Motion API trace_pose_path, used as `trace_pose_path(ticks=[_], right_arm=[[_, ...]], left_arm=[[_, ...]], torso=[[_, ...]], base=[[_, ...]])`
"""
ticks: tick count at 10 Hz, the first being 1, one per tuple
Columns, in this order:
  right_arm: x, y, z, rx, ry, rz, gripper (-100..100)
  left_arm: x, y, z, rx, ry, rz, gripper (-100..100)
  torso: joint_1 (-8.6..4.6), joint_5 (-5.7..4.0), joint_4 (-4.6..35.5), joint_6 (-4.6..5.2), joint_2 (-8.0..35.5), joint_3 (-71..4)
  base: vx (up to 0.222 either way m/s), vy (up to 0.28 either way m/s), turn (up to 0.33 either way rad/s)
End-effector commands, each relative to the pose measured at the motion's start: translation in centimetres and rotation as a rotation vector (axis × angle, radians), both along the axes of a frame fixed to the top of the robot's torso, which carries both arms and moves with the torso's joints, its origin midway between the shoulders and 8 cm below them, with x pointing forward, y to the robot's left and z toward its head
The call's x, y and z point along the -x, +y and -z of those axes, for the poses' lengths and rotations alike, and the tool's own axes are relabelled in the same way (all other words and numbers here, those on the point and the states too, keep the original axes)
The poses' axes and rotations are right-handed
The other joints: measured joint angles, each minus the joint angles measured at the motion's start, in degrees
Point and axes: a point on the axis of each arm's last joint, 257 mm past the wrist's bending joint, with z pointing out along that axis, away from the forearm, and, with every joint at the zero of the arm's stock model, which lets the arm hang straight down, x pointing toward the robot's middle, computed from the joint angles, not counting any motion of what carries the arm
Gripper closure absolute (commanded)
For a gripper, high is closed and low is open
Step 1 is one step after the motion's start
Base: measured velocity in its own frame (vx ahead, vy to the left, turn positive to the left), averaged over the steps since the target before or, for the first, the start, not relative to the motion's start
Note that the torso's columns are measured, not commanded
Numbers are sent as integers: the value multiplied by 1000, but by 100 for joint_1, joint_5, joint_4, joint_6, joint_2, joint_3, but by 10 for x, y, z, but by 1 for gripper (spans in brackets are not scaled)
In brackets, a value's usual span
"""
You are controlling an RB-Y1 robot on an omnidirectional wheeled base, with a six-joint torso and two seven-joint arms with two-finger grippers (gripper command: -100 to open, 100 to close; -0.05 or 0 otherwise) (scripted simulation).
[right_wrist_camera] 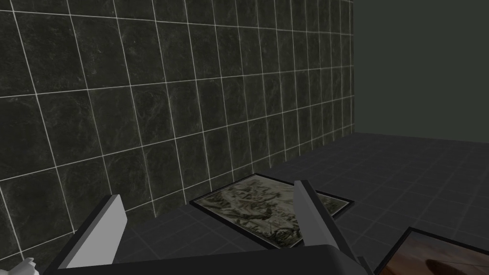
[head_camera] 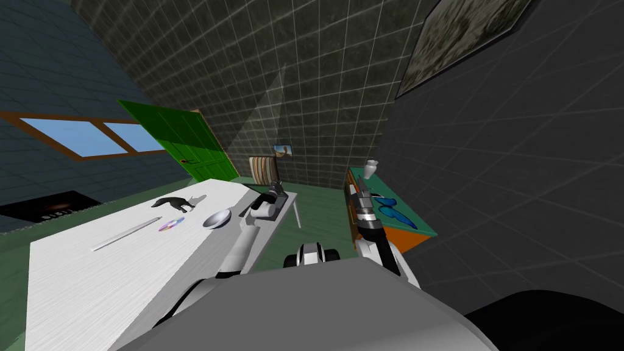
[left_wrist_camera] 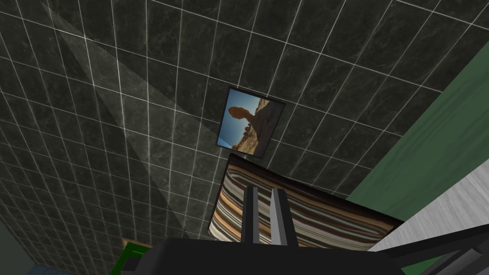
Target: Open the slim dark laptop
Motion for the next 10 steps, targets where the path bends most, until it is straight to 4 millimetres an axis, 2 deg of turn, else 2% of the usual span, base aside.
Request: trace_pose_path(ticks=[1, 2, 3, 4, 6, 7, 8, 9, 10], right_arm=[[0, 0, 0, 0, 0, 0, 0], [0, 0, 0, 0, 0, 0, 0], [0, 0, 0, 0, 0, 0, 0], [0, 0, 0, 0, 0, 0, 0], [0, 0, 0, 0, 0, 0, 0], [0, 0, 0, 0, 0, 0, 0], [0, 0, 0, 0, 0, 0, 0], [0, 0, 0, 0, 0, 0, 0], [0, 0, 0, 0, 0, 0, 0]], left_arm=[[3, -2, 10, 10, -23, -8, 100], [6, -9, 26, 16, -15, -11, 100], [6, -8, 18, 20, -48, -13, 100], [10, -16, 35, 25, -36, -15, 100], [11, -14, 20, 32, -93, -21, 100], [15, -22, 36, 37, -85, -23, 100], [16, -21, 26, 42, -123, -27, 100], [20, -29, 42, 46, -113, -28, 100], [22, -28, 31, 51, -155, -33, 100]], torso=[[3, 0, -1, -3, -11, -7], [-6, -7, 10, -6, -12, -9], [2, -2, -1, 2, -15, -10], [-1, -3, 2, 4, -21, -14], [2, 0, -8, -1, -33, -21], [-6, -8, 6, -5, -30, -19], [-1, -1, -10, 9, -36, -21], [0, -3, -4, 5, -34, -22], [9, 4, -16, 5, -36, -21]], base=[[-23, 23, -6], [-28, 47, -20], [-26, 47, -30], [-22, 66, -51], [-17, 37, -13], [-6, 42, -9], [-16, 47, -36], [-27, 70, -45], [-25, 58, -35]])
